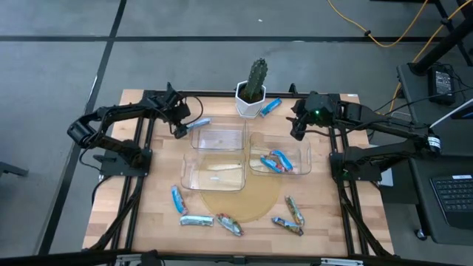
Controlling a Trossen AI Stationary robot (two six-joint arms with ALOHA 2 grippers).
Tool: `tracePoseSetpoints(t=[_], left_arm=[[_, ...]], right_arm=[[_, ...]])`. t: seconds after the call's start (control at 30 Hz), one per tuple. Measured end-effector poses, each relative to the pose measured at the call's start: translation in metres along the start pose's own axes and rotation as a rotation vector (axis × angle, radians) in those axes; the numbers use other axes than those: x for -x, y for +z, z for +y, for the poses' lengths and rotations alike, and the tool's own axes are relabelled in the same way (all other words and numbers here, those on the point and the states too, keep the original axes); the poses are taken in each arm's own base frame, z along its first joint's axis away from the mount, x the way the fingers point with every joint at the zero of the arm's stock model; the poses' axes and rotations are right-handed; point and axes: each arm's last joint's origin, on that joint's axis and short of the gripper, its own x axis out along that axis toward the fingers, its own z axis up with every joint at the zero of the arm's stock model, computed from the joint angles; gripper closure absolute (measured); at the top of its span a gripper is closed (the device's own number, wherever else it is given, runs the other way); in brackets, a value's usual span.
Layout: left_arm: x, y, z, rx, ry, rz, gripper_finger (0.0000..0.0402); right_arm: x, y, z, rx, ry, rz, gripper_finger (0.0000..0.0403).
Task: Pick and place Granola Bars by type
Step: Put the top yellow granola bar into the top bin
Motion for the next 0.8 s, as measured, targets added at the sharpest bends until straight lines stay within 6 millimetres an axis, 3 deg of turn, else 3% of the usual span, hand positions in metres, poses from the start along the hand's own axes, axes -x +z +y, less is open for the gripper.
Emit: tracePoseSetpoints(t=[0.47,0.8], left_arm=[[-0.022,0.001,-0.001,0.010,-0.026,0.033,0.0151],[-0.027,0.001,0.000,0.060,-0.036,0.045,0.0238]], right_arm=[[0.000,0.000,0.000,-0.003,0.000,-0.004,0.0208],[0.000,0.000,0.000,-0.001,0.000,-0.003,0.0208]])
